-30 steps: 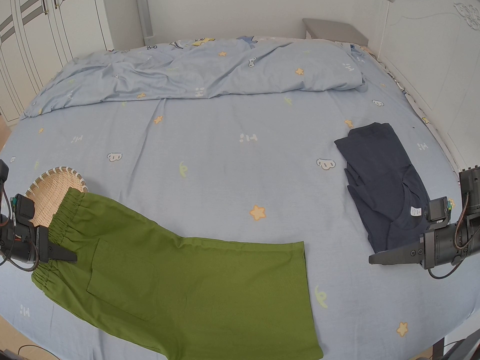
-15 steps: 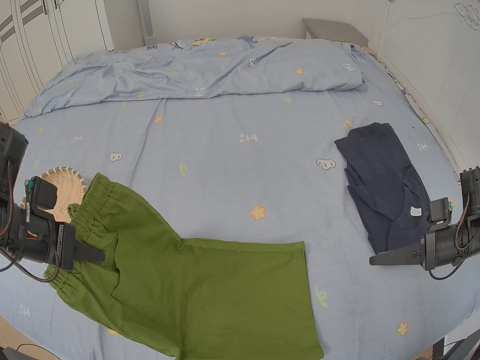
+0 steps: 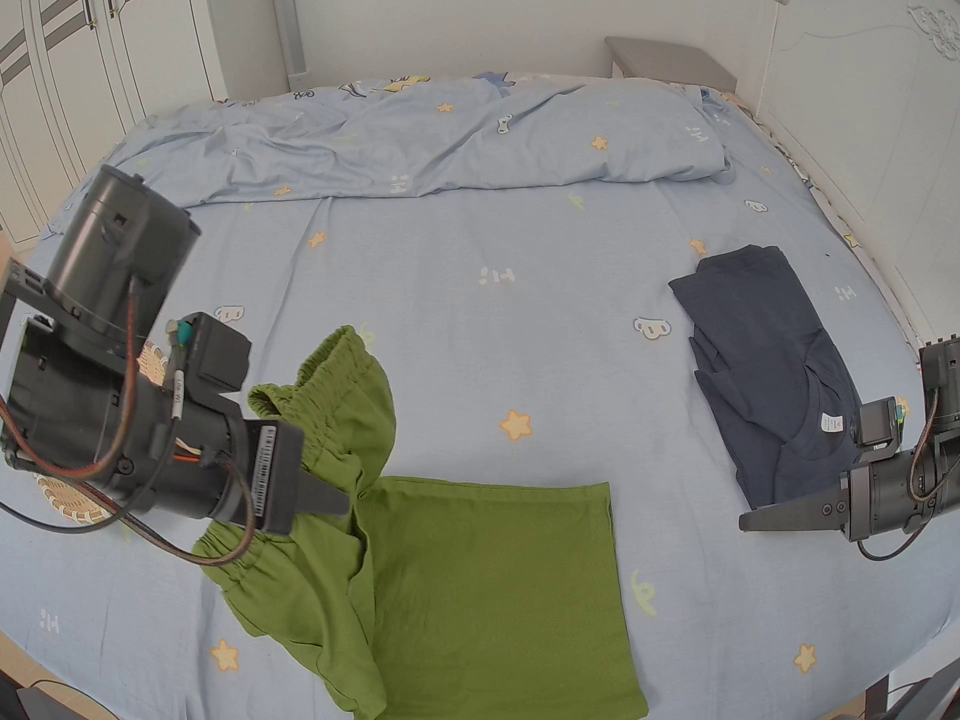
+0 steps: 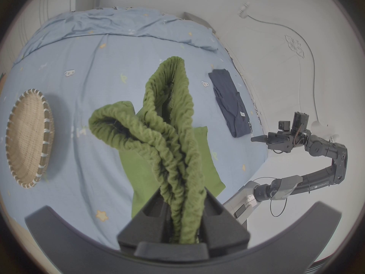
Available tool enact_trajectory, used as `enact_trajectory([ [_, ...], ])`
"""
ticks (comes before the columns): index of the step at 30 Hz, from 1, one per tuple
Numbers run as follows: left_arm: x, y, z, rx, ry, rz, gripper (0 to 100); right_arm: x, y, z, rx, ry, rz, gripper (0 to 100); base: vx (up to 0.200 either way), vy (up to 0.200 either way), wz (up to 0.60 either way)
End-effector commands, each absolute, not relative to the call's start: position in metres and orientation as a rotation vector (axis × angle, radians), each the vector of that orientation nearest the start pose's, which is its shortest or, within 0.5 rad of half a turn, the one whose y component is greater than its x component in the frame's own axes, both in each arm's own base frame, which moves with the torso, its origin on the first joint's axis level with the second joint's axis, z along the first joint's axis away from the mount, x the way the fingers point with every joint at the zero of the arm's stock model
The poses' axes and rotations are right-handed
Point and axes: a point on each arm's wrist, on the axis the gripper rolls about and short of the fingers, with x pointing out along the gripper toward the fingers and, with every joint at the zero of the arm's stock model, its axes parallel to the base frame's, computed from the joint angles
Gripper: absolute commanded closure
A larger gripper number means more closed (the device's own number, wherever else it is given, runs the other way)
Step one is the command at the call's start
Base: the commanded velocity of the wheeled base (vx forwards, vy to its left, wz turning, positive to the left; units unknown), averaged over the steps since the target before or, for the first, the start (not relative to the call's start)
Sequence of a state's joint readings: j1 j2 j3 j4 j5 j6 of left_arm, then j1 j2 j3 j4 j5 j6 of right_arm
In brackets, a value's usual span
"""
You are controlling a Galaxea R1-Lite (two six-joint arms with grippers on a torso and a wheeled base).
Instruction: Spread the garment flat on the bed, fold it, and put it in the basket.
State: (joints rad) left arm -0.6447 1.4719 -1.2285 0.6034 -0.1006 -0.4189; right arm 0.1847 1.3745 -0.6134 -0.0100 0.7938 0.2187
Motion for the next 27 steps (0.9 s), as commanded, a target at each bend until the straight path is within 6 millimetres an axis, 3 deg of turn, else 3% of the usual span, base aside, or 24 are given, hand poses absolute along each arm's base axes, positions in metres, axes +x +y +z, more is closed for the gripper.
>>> enact_trajectory([
  [1, 0.186, -0.156, 0.241, -0.11, 1.004, -0.536, 100, 0.185, 0.051, 0.162, 0.427, 0.853, 0.846, 0, 0.0, 0.0, 0.0],
  [14, 0.18, -0.206, 0.214, -0.077, 1.083, -0.62, 100, 0.187, 0.051, 0.159, 0.43, 0.863, 0.841, 0, 0.0, 0.0, 0.0],
  [24, 0.174, -0.229, 0.208, -0.101, 1.072, -0.671, 100, 0.191, 0.052, 0.152, 0.43, 0.892, 0.839, 0, 0.0, 0.0, 0.0],
  [25, 0.171, -0.233, 0.208, -0.1, 1.075, -0.683, 0, 0.191, 0.053, 0.152, 0.427, 0.891, 0.842, 0, 0.0, 0.0, 0.0],
  [27, 0.17, -0.242, 0.203, -0.101, 1.08, -0.693, 0, 0.191, 0.053, 0.152, 0.428, 0.892, 0.84, 0, 0.0, 0.0, 0.0],
])
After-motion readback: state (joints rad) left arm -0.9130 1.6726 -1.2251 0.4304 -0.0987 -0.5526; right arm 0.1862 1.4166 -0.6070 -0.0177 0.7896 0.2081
